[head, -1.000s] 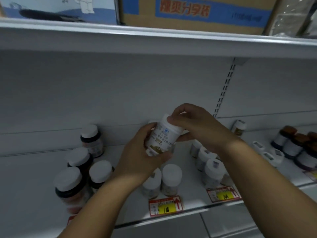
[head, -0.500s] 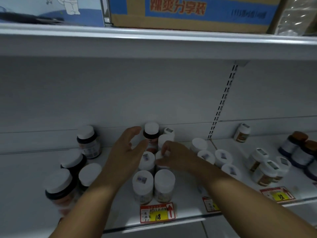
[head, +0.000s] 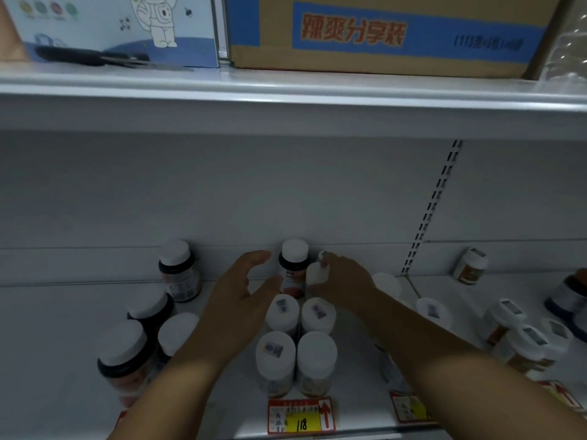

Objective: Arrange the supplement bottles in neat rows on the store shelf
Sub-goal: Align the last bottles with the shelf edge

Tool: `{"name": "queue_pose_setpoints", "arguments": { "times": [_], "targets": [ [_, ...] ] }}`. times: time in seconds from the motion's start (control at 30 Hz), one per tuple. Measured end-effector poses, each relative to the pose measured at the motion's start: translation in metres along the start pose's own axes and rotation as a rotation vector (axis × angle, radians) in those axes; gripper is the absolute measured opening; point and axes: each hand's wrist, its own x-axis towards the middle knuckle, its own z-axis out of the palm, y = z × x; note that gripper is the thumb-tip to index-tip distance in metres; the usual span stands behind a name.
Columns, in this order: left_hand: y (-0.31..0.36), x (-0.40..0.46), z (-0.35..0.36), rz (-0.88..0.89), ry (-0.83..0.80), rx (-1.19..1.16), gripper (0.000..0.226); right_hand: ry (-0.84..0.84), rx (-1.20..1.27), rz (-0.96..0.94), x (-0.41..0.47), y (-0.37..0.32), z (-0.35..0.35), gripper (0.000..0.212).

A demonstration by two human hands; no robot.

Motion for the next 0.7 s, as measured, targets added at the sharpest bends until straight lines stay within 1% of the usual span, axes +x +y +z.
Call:
{"name": "queue_pose_setpoints", "arguments": {
  "times": [0.03,0.1,0.13,0.17,0.2,0.23,0.27,0.3,0.33,0.37,0.4,0.47,0.5,0.53,0.6,0.63,0.7],
  "targets": [
    [0.001,-0.001,0.0,0.013,0.004,0.003,0.026,0.018,0.01,0.0,0.0,0.0,0.0,0.07],
    [0.004,-0.005,0.0,0.035,0.03,-0.041,0.022,0.144,0.096,0.039,0.0,0.001,-0.018,0.055],
    [0.005,-0.006,0.0,0.061,0.055,-0.093,0.021,0.224,0.197,0.067,-0.002,0.003,-0.033,0.046],
    [0.005,-0.007,0.0,0.092,0.078,-0.15,0.019,0.291,0.348,0.088,-0.006,0.005,-0.051,0.039],
    [0.007,-0.007,0.0,0.111,0.083,-0.201,0.018,0.33,0.561,0.091,-0.013,0.008,-0.069,0.032],
    [0.009,-0.006,0.002,0.113,0.058,-0.244,0.015,0.314,0.804,0.081,-0.022,0.007,-0.084,0.024],
    [0.012,-0.006,0.005,0.092,-0.002,-0.29,0.013,0.237,1.01,0.06,-0.033,0.004,-0.094,0.018],
    [0.015,-0.005,0.009,0.053,-0.096,-0.337,0.013,0.143,1.123,0.028,-0.044,-0.001,-0.1,0.016],
    [0.016,-0.004,0.015,0.016,-0.197,-0.381,0.018,0.067,1.146,-0.014,-0.053,-0.006,-0.101,0.017],
    [0.016,-0.003,0.021,-0.014,-0.266,-0.426,0.022,0.03,1.124,-0.053,-0.061,-0.013,-0.099,0.02],
    [0.015,-0.003,0.026,-0.036,-0.291,-0.471,0.025,0.027,1.098,-0.077,-0.068,-0.019,-0.097,0.028],
    [0.011,-0.002,0.03,-0.034,-0.269,-0.518,0.028,0.069,1.067,-0.093,-0.077,-0.027,-0.094,0.045],
    [0.008,-0.002,0.031,-0.022,-0.258,-0.535,0.029,0.082,1.058,-0.092,-0.079,-0.028,-0.094,0.049],
    [0.006,-0.003,0.03,-0.013,-0.248,-0.554,0.031,0.076,1.056,-0.09,-0.081,-0.028,-0.093,0.046],
    [0.001,-0.002,0.027,0.006,-0.21,-0.544,0.038,0.03,1.075,-0.087,-0.082,-0.027,-0.09,0.031],
    [0.001,-0.002,0.027,0.023,-0.166,-0.505,0.041,0.013,1.085,-0.078,-0.081,-0.027,-0.089,0.023],
    [0.003,0.001,0.026,0.074,-0.052,-0.382,0.042,0.026,1.055,-0.075,-0.077,-0.031,-0.09,0.015]
  ]
}}
